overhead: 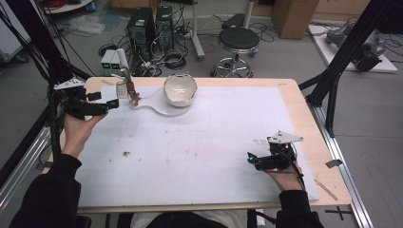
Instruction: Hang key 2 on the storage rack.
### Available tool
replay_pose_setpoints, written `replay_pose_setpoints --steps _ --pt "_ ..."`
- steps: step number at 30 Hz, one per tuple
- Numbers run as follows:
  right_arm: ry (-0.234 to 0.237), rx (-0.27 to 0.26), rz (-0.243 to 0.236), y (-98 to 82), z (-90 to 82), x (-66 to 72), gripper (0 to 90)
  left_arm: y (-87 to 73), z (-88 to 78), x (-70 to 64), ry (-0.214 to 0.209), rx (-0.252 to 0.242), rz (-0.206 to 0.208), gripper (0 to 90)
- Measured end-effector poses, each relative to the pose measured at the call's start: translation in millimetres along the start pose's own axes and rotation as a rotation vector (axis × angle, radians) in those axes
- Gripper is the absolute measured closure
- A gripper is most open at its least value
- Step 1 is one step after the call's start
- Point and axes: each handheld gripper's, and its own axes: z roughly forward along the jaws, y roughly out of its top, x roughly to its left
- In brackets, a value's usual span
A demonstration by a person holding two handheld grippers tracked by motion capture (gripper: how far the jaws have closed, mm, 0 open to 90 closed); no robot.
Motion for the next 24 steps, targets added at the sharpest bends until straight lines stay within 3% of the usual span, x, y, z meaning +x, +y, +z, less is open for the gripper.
replay_pose_setpoints --steps 4,9,17,22,24 --pt "0.0 0.004 -0.002 -0.1 0.2 0.3 0.5 -10.8 -0.3 -4.3 0.002 0.018 0.017 1.7" --pt "0.0 0.004 -0.001 -0.1 0.4 0.4 0.5 -23.7 -1.8 -9.7 -0.006 -0.001 0.014 1.7" --pt "0.002 0.004 -0.001 -0.3 0.1 0.0 0.5 -40.8 -3.7 -18.2 -0.002 0.028 0.045 1.7" --pt "0.0 0.004 0.002 -0.5 -0.5 -0.3 0.5 -54.4 -10.1 -29.6 0.027 0.035 0.107 1.7" --pt "-0.001 0.004 0.001 -0.7 -0.6 -0.1 0.5 -60.2 -13.0 -31.7 0.025 0.029 0.109 1.7"
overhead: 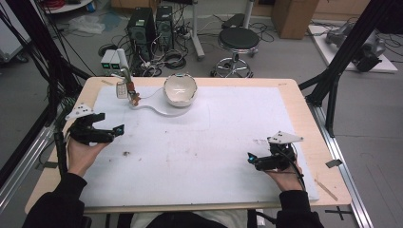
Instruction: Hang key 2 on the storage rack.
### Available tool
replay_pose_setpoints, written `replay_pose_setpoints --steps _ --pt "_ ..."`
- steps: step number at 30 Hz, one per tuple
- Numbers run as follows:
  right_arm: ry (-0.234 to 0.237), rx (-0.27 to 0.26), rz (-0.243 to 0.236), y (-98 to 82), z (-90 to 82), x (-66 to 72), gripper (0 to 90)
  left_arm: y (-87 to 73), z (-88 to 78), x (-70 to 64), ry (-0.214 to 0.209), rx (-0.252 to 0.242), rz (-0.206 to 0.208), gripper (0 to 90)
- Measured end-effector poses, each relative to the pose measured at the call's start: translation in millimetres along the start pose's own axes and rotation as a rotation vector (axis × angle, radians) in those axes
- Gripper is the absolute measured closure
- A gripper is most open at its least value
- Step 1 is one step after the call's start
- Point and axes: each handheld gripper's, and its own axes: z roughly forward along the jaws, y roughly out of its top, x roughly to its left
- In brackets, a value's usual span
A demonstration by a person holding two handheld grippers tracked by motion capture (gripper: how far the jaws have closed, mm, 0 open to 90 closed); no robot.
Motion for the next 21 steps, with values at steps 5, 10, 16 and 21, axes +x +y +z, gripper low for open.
replay_pose_setpoints --steps 5,10,16,21 --pt "0.002 0.0 0.0 -0.1 -0.2 0.0 0.5 -15.0 -4.1 -2.8 0.011 -0.009 -0.023 1.7" --pt "0.007 -0.002 0.003 -0.6 -0.3 0.2 0.5 -32.1 -8.2 -9.2 0.053 0.038 0.038 1.6" --pt "0.012 -0.001 0.004 -0.7 0.7 0.0 0.5 -55.3 -16.4 -13.6 0.066 0.074 0.014 1.7" --pt "0.016 0.002 0.001 -0.7 1.5 -0.3 0.5 -54.7 -20.9 -16.1 0.074 0.044 0.007 1.6"
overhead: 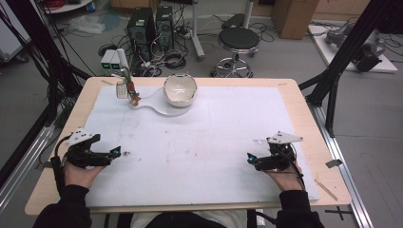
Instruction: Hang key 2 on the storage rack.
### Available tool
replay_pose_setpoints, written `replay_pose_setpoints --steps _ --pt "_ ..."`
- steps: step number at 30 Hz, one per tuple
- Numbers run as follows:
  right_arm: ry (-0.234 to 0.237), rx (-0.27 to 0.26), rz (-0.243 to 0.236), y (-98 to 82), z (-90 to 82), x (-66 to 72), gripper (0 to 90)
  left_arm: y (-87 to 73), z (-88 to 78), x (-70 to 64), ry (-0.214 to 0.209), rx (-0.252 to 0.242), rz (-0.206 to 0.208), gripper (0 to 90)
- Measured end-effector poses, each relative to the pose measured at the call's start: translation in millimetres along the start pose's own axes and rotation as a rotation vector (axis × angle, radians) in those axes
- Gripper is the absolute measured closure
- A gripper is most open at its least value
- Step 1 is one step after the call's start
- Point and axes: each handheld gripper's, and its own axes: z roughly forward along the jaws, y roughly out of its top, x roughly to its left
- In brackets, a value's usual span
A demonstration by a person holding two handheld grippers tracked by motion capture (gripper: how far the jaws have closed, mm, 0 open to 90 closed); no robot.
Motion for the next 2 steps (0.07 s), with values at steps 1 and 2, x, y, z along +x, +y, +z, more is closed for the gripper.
replay_pose_setpoints --steps 1,2 --pt "-0.001 0.0 0.001 0.0 0.1 0.2 0.5 0.1 -0.4 -0.3 0.0 -0.001 0.001 1.7" --pt "0.0 0.0 0.001 0.0 0.1 0.4 0.5 0.0 -0.4 -0.6 0.001 0.001 0.004 1.6"
